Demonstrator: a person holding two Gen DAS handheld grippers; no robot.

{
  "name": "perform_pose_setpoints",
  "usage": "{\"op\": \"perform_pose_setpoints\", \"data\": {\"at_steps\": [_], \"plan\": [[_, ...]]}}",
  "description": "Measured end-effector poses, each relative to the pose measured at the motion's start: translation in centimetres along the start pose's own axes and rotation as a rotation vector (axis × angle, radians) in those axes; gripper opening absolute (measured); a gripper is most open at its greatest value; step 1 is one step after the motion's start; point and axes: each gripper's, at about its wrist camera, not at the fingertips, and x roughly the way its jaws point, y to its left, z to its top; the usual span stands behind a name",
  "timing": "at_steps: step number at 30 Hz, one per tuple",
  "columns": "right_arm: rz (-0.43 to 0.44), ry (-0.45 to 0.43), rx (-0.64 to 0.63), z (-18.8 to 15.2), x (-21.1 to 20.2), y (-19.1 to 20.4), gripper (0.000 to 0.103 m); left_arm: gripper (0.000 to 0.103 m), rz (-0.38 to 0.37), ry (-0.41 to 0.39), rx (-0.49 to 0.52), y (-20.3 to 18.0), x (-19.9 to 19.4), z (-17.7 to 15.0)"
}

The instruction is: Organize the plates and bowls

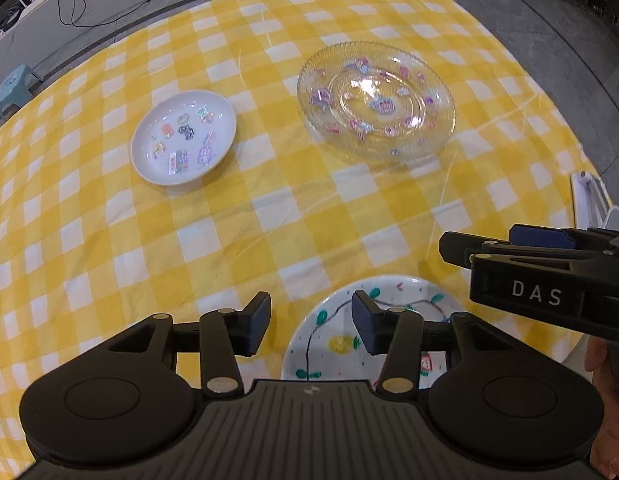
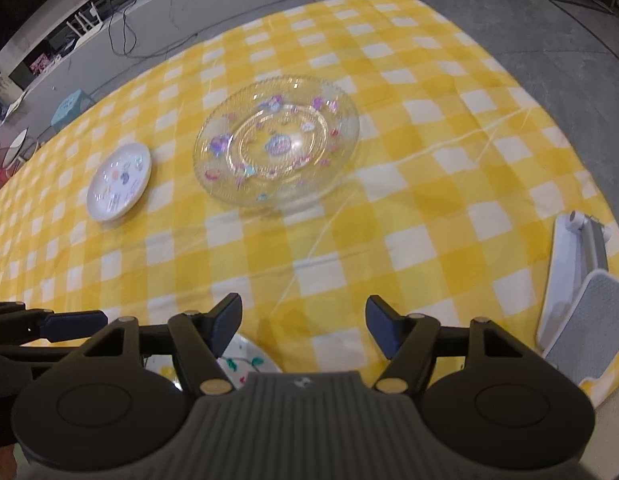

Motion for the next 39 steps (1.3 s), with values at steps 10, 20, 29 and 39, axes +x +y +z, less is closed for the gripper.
{"op": "perform_pose_setpoints", "data": {"at_steps": [10, 20, 29, 39], "plan": [[-0.001, -0.035, 0.04, 1.6, 0.3, -0.6, 0.071, 0.059, -0.006, -0.005, -0.04, 0.6, 1.1, 1.3], [0.029, -0.033, 0.132, 3.3, 1.3, -2.1, 0.071, 0.066, -0.024, -0.022, -0.097, 1.2, 1.9, 3.8], [0.049, -0.08, 0.206, 5.5, 2.6, -3.9, 0.059, 0.066, -0.074, -0.038, -0.233, 3.1, 3.2, 6.3], [0.101, -0.073, 0.296, 7.8, 5.5, -5.8, 0.047, 0.065, -0.085, -0.072, -0.268, 3.4, 4.8, 8.5]]}}
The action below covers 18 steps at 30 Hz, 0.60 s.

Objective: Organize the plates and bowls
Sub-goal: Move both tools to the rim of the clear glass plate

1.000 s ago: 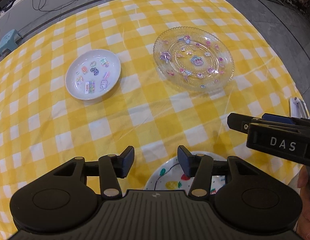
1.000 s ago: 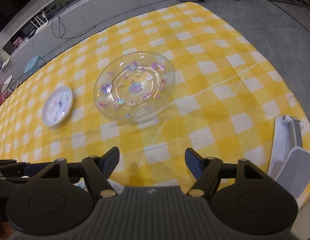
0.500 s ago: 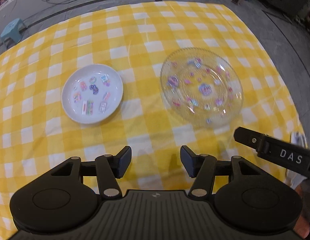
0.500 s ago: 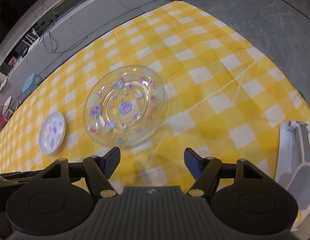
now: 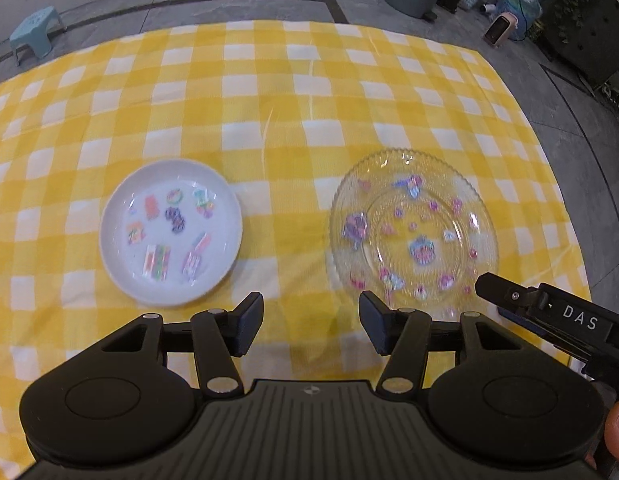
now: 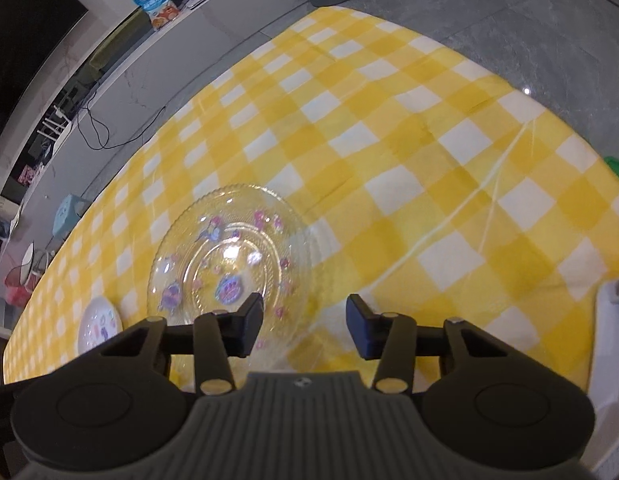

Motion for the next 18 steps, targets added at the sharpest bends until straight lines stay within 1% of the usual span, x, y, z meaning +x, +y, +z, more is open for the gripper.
{"op": "perform_pose_setpoints", "data": {"at_steps": [4, 6, 8, 10, 12, 14, 18], "plan": [[0.017, -0.004, 0.007, 0.5, 0.3, -0.1, 0.047, 0.065, -0.02, -0.005, 0.019, -0.4, 0.5, 0.6], [0.031, -0.005, 0.017, 0.7, 0.5, -0.2, 0.046, 0.064, -0.01, -0.02, 0.0, -0.3, 0.7, 0.9], [0.048, -0.002, 0.022, 0.8, 0.7, -0.3, 0.046, 0.064, -0.025, -0.027, -0.031, -0.1, 1.0, 1.1], [0.077, 0.014, 0.038, 0.9, 0.9, -0.4, 0.039, 0.064, -0.054, -0.021, -0.052, 0.0, 1.3, 1.4], [0.1, 0.025, 0.054, 0.8, 1.0, -0.4, 0.037, 0.063, -0.071, -0.019, -0.062, 0.0, 1.6, 1.7], [0.101, 0.024, 0.054, 0.9, 1.1, -0.4, 0.036, 0.06, -0.082, -0.018, -0.072, -0.1, 1.8, 1.9], [0.123, 0.024, 0.073, 1.1, 1.4, -0.8, 0.035, 0.058, -0.094, -0.007, -0.096, -0.2, 2.4, 2.3]]}}
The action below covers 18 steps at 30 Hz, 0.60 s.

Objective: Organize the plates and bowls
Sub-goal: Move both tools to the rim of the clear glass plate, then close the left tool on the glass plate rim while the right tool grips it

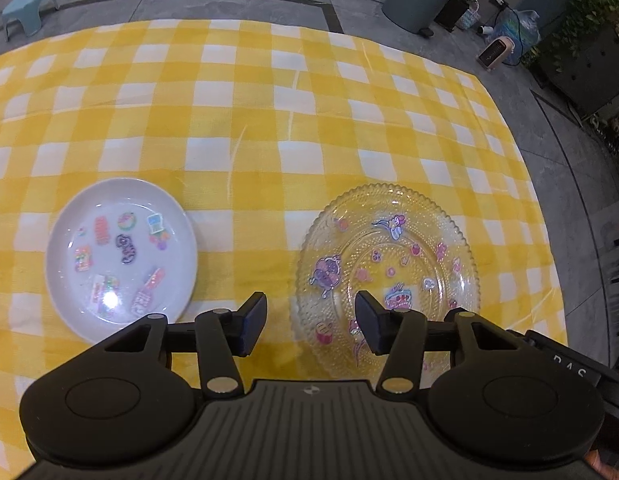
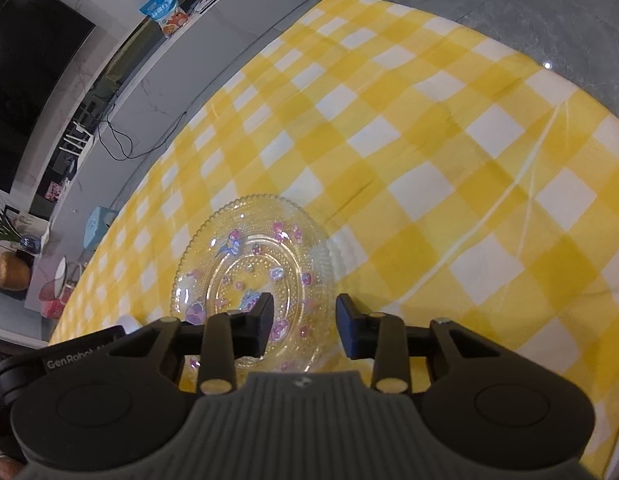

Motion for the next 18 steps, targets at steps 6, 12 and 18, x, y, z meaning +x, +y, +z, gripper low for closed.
{"op": "perform_pose_setpoints", "data": {"at_steps": [6, 12, 18], "plan": [[0.05, 0.005, 0.037, 0.6, 0.3, -0.8, 0.034, 0.055, -0.021, 0.005, -0.025, 0.1, 0.7, 0.6], [0.066, 0.005, 0.046, 0.8, 0.4, -1.3, 0.027, 0.036, -0.01, -0.006, -0.011, -0.4, 0.8, 0.9], [0.08, 0.008, 0.068, 1.0, 0.5, -1.6, 0.027, 0.028, 0.016, -0.017, 0.0, -0.8, 1.0, 1.0]]}}
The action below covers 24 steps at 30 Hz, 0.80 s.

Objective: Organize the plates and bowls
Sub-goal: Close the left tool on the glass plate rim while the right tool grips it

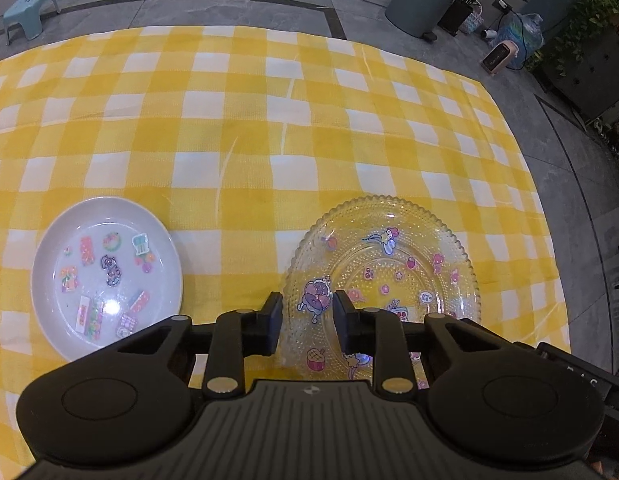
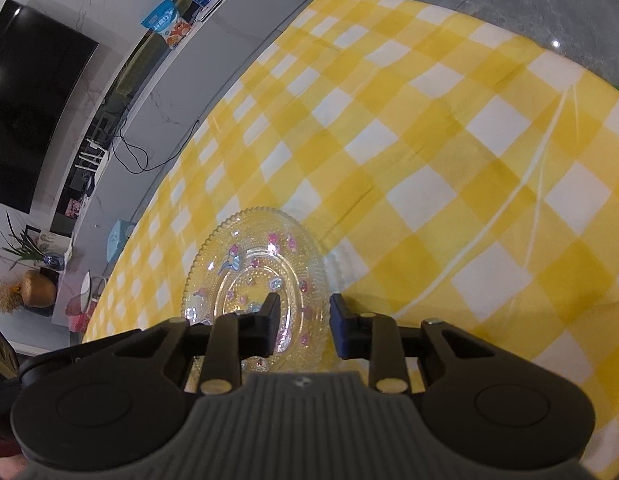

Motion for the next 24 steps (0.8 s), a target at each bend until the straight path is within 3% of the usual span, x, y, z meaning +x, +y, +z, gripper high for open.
{"op": "perform_pose_setpoints", "data": {"at_steps": [2, 6, 13, 24], "plan": [[0.015, -0.001, 0.014, 0.2, 0.0, -0.3, 0.026, 0.021, 0.008, 0.0, 0.001, 0.1, 0.0, 0.0], [-0.015, -0.002, -0.015, 0.2, 0.1, -0.5, 0.006, 0.02, 0.008, -0.008, 0.018, 0.3, -0.1, -0.2], [-0.1, 0.008, -0.074, -0.6, -0.5, 0.8, 0.007, 0.02, 0.079, 0.019, 0.076, -1.1, -0.7, -1.4], [-0.157, 0.06, -0.136, -3.2, -2.8, 1.4, 0.008, 0.017, 0.1, 0.048, 0.098, -0.3, -2.6, -3.5]]}}
